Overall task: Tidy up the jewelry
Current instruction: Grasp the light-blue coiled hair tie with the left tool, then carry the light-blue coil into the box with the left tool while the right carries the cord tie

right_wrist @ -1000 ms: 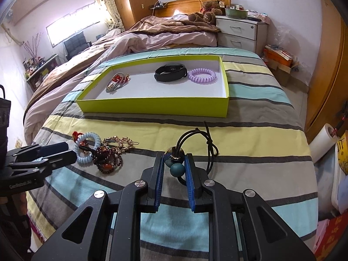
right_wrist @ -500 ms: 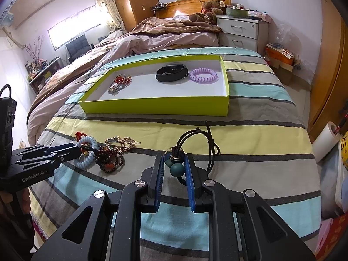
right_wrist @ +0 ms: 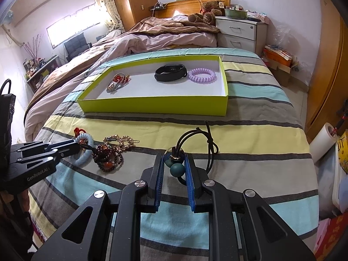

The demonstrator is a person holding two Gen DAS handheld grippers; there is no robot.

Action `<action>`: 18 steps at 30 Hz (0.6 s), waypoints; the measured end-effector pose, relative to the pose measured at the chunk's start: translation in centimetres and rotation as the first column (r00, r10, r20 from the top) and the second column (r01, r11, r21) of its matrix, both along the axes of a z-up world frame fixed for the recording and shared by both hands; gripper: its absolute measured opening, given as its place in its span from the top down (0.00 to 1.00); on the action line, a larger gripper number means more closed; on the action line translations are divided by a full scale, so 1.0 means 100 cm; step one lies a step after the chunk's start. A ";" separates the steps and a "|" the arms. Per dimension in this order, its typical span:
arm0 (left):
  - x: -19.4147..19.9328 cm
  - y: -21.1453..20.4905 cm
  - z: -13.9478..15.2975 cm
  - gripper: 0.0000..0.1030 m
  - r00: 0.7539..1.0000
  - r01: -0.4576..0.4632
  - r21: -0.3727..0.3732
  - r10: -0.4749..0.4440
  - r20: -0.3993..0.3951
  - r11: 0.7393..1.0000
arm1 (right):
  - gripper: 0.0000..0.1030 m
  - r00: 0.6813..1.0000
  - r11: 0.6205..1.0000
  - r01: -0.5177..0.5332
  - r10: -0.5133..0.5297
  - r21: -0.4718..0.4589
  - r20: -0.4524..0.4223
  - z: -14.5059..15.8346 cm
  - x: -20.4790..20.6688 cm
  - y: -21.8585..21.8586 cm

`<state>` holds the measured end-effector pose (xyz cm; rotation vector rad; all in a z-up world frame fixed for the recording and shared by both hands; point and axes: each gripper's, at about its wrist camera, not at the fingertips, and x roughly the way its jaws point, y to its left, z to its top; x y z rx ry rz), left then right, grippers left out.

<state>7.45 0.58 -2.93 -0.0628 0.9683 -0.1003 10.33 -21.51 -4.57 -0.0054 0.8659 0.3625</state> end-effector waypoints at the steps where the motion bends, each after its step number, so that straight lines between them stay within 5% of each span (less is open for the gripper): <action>1: 0.000 0.001 0.001 0.91 1.000 0.002 -0.007 -0.002 0.001 1.000 | 0.81 1.000 1.000 0.001 -0.001 -0.001 0.001 0.000 0.000 0.000; 18: -0.009 0.004 0.029 0.91 0.996 0.027 -0.068 -0.021 0.083 0.997 | 0.81 0.999 1.000 0.024 -0.024 0.001 0.034 0.012 -0.009 -0.004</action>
